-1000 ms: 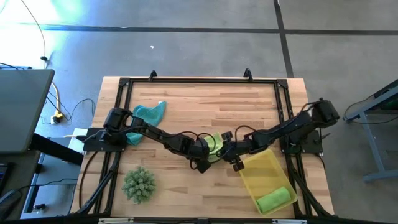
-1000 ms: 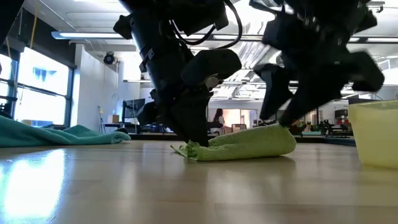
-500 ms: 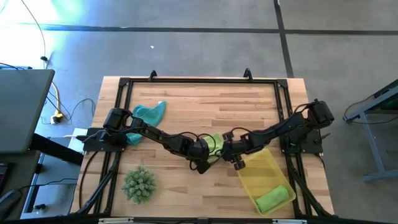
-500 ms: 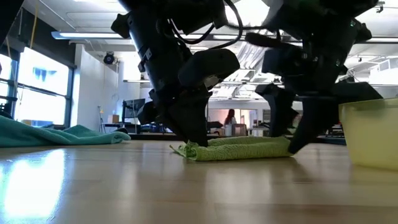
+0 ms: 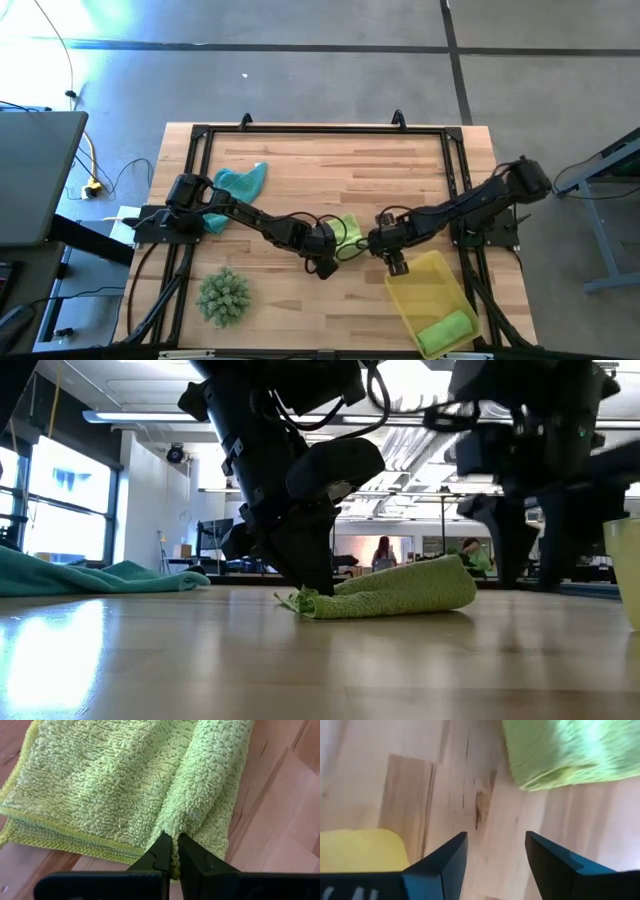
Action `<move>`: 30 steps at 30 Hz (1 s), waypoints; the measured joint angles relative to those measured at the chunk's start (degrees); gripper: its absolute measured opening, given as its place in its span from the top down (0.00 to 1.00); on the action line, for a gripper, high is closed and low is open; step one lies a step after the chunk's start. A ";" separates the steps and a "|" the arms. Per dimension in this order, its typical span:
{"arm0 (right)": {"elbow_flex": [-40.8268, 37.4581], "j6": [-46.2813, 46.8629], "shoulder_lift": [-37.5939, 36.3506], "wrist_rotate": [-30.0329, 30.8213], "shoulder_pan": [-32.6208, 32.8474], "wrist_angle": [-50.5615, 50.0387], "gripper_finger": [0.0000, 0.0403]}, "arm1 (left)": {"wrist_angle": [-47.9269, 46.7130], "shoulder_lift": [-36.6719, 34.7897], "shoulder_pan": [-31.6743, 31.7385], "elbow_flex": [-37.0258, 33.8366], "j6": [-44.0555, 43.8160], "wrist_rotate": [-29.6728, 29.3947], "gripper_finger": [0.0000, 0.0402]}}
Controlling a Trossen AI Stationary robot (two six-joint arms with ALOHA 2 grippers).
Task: Roll microfiber towels into tight, uniform cylinder then place into a basket
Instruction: Roll the light green microfiber cloth
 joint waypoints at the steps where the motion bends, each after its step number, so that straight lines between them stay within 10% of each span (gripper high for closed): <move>1: 0.00 -0.04 -1.29 0.43 0.00 -0.42 0.52 | -0.01 0.00 0.00 0.00 0.01 0.00 0.98; 13: -2.68 -20.86 -5.39 7.79 -0.54 19.71 0.52 | -0.70 -0.07 0.13 0.04 0.03 -0.11 0.98; 30: -2.56 -22.16 3.24 3.72 -2.68 21.52 0.52 | -0.96 -0.07 0.52 0.04 1.53 0.08 0.98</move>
